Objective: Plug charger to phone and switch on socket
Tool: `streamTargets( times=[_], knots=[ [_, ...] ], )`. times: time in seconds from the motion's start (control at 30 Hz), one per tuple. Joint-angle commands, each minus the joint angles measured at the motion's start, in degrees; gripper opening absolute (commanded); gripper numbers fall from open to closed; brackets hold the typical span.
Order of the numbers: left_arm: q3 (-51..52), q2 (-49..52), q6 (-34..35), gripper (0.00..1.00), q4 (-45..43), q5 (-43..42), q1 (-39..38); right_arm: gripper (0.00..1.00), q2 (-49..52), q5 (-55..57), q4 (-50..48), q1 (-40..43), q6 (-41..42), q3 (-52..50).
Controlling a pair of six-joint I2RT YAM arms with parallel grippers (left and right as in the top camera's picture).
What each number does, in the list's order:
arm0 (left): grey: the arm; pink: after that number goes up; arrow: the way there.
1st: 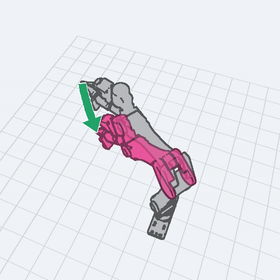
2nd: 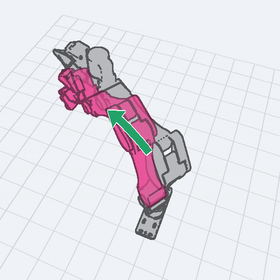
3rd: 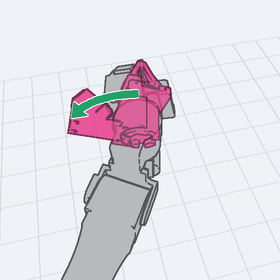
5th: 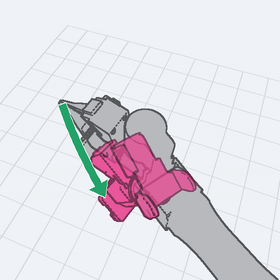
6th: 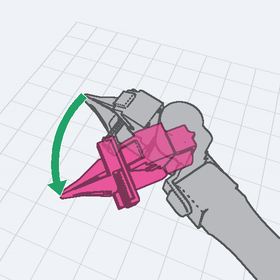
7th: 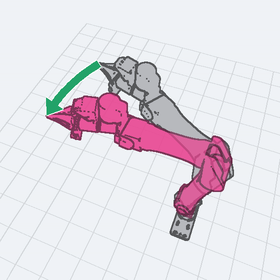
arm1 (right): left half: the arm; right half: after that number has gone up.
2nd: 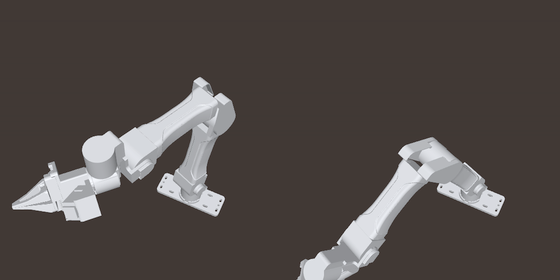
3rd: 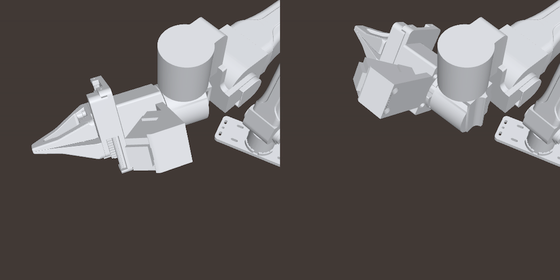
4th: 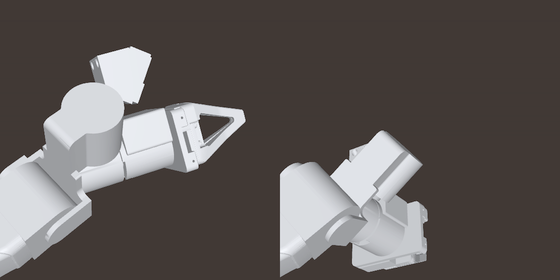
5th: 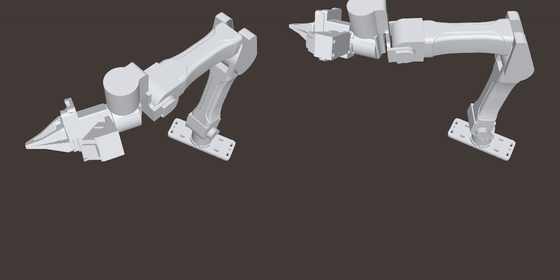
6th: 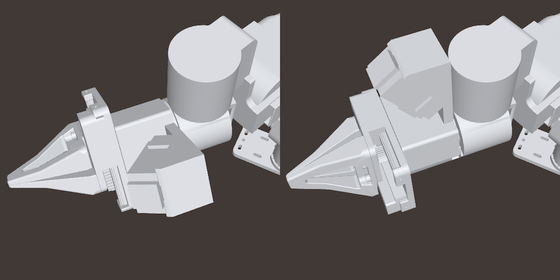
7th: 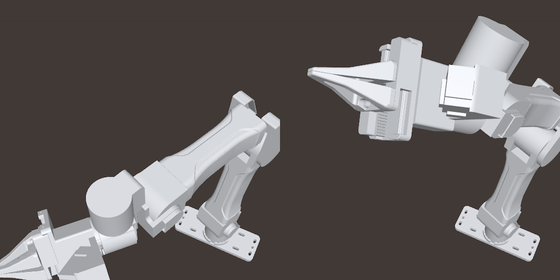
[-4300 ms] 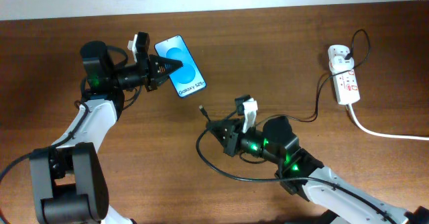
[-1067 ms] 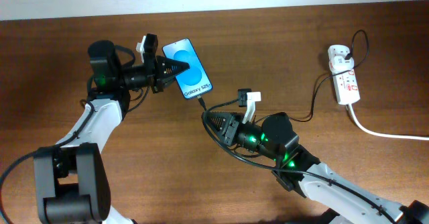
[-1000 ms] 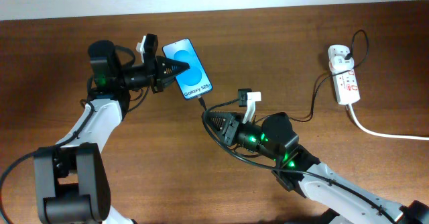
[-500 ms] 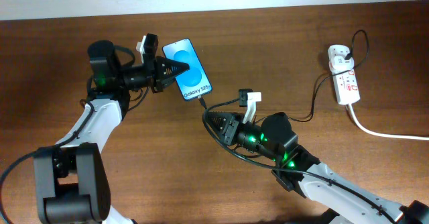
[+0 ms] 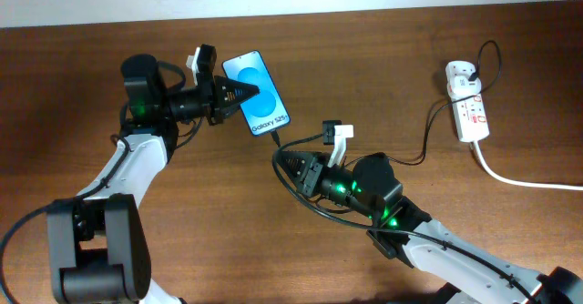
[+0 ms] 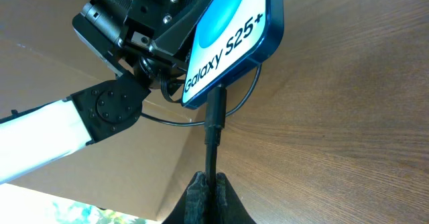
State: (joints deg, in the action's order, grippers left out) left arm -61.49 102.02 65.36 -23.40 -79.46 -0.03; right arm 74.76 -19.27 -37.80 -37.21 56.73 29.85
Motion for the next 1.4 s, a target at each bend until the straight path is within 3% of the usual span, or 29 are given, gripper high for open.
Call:
streamTargets(
  times=[0.0, 0.17, 0.33, 0.67, 0.8, 1.0, 1.13, 1.37],
  knots=[
    [-0.8, -0.5, -1.2, 0.00, -0.1, -7.0, -1.7, 0.06, 0.7, 4.6, -0.8, 0.1, -1.0, 0.9],
    [-0.8, -0.5, -1.2, 0.00, -0.1, -7.7, -1.7, 0.16, 0.7, 4.3, -0.6, 0.2, -1.0, 0.9],
    [-0.8, -0.5, -1.2, 0.00, -0.1, -5.4, -1.7, 0.19, 0.7, 0.9, -0.4, 0.2, -1.0, 0.9],
    [-0.8, -0.5, -9.6, 0.00, -0.1, -3.6, -1.5, 0.47, 0.7, -5.9, 1.1, 0.2, -4.0, 0.9],
    [-0.8, -0.5, -11.9, 0.00, -0.1, -2.3, 0.4, 0.54, 0.7, -10.1, 1.9, 0.2, -4.3, 0.9],
    [-0.8, -0.5, -15.6, 0.00, -0.1, 0.5, 1.7, 0.65, 0.7, -15.5, 5.6, 5.2, -5.8, 0.9],
    [-0.8, -0.5, -16.2, 0.00, -0.1, 2.5, 1.7, 0.77, 0.7, -15.5, 5.9, 7.8, -11.5, 0.9],
    [-0.8, -0.5, -16.2, 0.00, -0.1, 6.7, 1.7, 0.79, 0.7, -19.2, 5.9, 15.1, -11.5, 0.9]
  ],
)
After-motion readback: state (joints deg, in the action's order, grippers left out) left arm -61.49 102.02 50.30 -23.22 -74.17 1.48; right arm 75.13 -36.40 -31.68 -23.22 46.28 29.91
